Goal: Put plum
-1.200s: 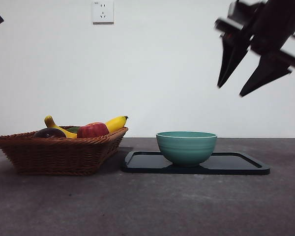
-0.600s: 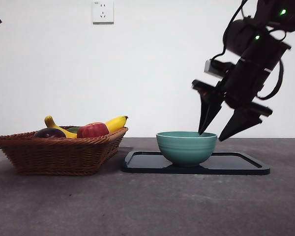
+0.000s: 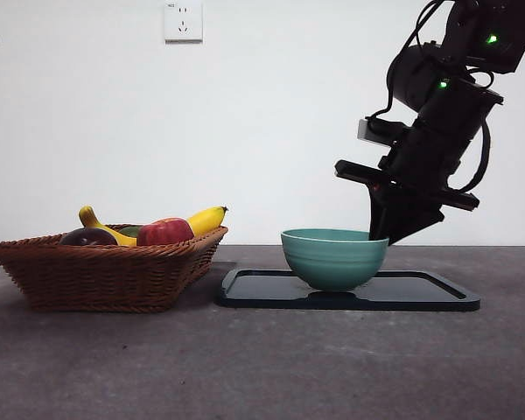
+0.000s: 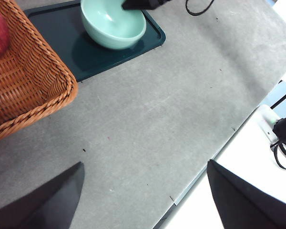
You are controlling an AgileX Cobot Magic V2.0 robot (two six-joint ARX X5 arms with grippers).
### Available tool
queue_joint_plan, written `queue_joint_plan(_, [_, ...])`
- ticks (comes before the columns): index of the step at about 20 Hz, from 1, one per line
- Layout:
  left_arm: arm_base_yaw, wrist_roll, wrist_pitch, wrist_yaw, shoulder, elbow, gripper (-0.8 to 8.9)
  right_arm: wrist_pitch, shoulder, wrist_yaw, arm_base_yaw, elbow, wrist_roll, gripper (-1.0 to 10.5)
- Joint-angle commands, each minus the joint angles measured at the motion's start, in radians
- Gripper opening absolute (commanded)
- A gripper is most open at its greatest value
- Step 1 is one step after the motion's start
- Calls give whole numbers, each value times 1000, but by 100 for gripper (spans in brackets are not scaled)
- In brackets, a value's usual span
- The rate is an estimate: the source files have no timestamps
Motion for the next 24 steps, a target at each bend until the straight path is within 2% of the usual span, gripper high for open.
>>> queue_joint_plan(1, [-4, 19, 10, 4, 6, 21, 402, 31, -15, 3, 5, 24, 18, 13])
queue_joint_plan(6, [-4, 19, 10, 4, 6, 21, 402, -51, -158, 0, 13, 42, 18, 13])
queue_joint_plan(14, [-4, 19, 10, 4, 6, 21, 402, -371, -454, -20, 83, 35, -43, 13])
queue_joint_plan(20, [-4, 19, 9, 4, 6, 21, 402, -360, -638, 36, 185, -163, -34, 13])
queue_joint_plan(24, [-4, 19, 9, 4, 6, 21, 402, -269, -653, 37, 256, -307, 4, 13])
